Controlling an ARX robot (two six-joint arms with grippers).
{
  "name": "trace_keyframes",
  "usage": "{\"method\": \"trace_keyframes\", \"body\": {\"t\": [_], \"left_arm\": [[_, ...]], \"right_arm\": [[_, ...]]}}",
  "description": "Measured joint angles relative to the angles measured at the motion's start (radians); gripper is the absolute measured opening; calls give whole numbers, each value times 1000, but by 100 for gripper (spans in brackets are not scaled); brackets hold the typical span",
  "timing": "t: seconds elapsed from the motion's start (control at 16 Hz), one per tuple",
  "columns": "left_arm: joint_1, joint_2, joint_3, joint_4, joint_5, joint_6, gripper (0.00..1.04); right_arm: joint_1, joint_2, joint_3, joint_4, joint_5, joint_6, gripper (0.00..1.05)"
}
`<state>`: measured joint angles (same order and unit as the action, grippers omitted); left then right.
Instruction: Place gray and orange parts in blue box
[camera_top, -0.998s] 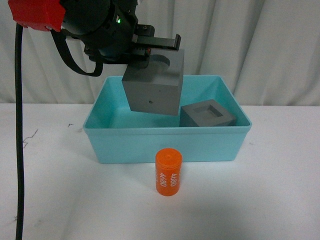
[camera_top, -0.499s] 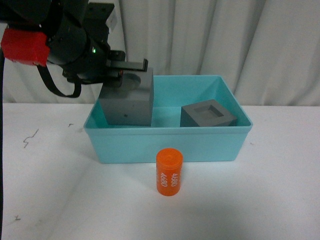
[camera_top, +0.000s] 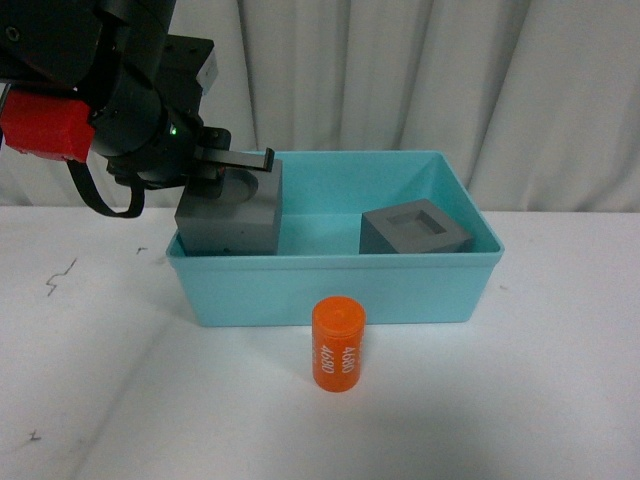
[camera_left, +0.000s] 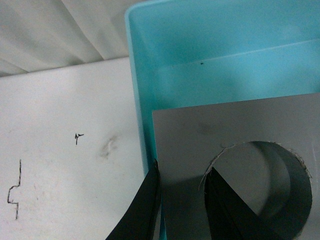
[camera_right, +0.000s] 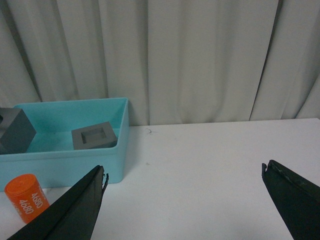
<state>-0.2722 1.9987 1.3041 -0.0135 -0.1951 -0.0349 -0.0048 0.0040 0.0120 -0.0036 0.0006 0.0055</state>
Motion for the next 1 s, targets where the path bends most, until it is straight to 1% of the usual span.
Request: {"method": "trace_keyframes", "body": {"t": [0.06,0.25,0.31,0.37,0.44,0.5,0.56,0.62,0.69,0.75,0.81,0.87,1.0], "left_arm": [[0,2,0,-18,-1,10,30],[4,-6,-5,-23,2,17,68],[4,-27,-19,-18,9,17,79],[6,-68,-43,6,26,16,92],[5,-121,-77,65,38,22,100],[-3,-200,-125,153,71,40,97],[-17,-285,-175,223,88,52,98],[-28,-358,-221,277,114,56,98],[-40,-414,-257,290,133,61,98],[-54,-455,-326,388,92,60,95],[-52,-508,-449,575,-37,54,83],[13,-645,-666,753,-66,42,59],[56,-724,-781,796,-40,40,41]], "right_arm": [[0,0,0,0,0,0,98],[0,0,0,0,0,0,98],[0,0,0,0,0,0,98],[0,0,0,0,0,0,98],[0,0,0,0,0,0,98],[0,0,0,0,0,0,98],[0,0,0,0,0,0,98],[0,0,0,0,0,0,98],[0,0,0,0,0,0,98],[0,0,0,0,0,0,98],[0,0,0,0,0,0,98],[0,0,0,0,0,0,98],[0,0,0,0,0,0,98]]}}
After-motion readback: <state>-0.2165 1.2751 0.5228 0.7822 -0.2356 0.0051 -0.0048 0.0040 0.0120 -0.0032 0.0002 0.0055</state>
